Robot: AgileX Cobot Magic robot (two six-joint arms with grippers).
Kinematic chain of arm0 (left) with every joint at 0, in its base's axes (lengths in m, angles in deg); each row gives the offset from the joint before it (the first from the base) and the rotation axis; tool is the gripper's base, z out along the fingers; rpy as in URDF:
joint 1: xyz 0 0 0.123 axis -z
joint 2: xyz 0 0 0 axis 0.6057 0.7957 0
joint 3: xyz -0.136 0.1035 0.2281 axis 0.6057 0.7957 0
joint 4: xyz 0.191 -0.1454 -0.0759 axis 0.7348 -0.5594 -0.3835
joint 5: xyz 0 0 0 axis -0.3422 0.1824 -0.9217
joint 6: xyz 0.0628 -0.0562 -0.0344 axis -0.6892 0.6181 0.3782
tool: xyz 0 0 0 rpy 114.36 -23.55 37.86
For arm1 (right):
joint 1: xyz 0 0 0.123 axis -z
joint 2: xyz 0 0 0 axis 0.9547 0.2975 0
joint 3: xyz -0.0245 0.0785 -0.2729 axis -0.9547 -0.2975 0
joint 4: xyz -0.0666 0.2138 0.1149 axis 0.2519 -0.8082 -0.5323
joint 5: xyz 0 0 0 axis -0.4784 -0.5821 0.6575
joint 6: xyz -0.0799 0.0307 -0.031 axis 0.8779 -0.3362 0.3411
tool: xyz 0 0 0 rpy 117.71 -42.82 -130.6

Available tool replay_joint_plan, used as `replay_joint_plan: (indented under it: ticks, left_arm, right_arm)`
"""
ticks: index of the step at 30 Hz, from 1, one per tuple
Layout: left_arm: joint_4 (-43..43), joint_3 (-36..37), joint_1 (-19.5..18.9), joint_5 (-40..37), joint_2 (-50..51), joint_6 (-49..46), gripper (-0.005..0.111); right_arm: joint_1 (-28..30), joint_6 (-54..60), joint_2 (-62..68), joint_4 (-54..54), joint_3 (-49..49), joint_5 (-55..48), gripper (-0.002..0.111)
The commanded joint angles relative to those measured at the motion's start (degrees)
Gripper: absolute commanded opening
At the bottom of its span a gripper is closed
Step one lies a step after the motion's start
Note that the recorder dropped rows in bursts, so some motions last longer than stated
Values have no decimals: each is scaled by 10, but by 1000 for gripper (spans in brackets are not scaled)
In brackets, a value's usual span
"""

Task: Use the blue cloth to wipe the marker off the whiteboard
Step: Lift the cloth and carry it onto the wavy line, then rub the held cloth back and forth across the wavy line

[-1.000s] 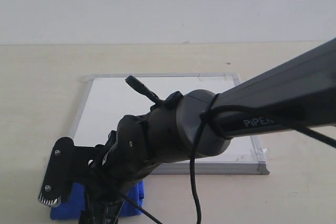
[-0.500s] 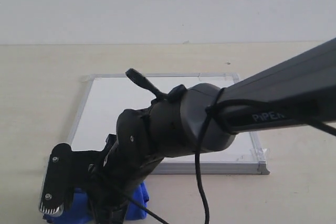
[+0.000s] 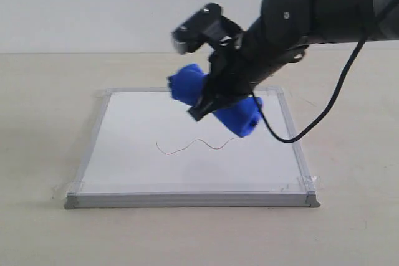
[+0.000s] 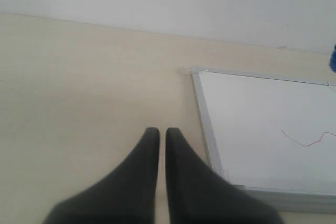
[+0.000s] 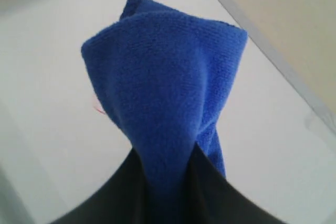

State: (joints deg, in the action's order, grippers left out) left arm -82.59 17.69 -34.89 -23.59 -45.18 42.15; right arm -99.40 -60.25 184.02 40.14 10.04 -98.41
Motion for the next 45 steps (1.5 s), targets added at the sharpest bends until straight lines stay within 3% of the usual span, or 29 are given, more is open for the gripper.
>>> replay_joint_plan:
  ticks: [1, 13, 18, 25, 31, 39, 42, 45]
  left_arm:
    - [-2, 1, -1, 4, -2, 3, 4]
    - [-2, 1, -1, 4, -2, 3, 4]
    - [-2, 1, -1, 4, -2, 3, 4]
    - [-2, 1, -1, 4, -2, 3, 4]
    - [-2, 1, -1, 4, -2, 3, 4]
    - [-2, 1, -1, 4, -2, 3, 4]
    - [-2, 1, -1, 4, -2, 3, 4]
    - [-2, 1, -1, 4, -2, 3, 4]
  right_arm:
    - [55, -94, 30, 69, -2, -36, 0]
    - [44, -142, 146, 69, -2, 35, 0]
    - [-3, -111, 170, 63, -2, 38, 0]
    - [-85, 15, 176, -53, 54, -52, 0]
    - [-38, -45, 183, -10, 95, -59, 0]
    - [44, -313, 225, 284, 140, -158, 0]
    - [32, -295, 225, 251, 146, -157, 0]
    - [-1, -142, 229, 86, 146, -148, 0]
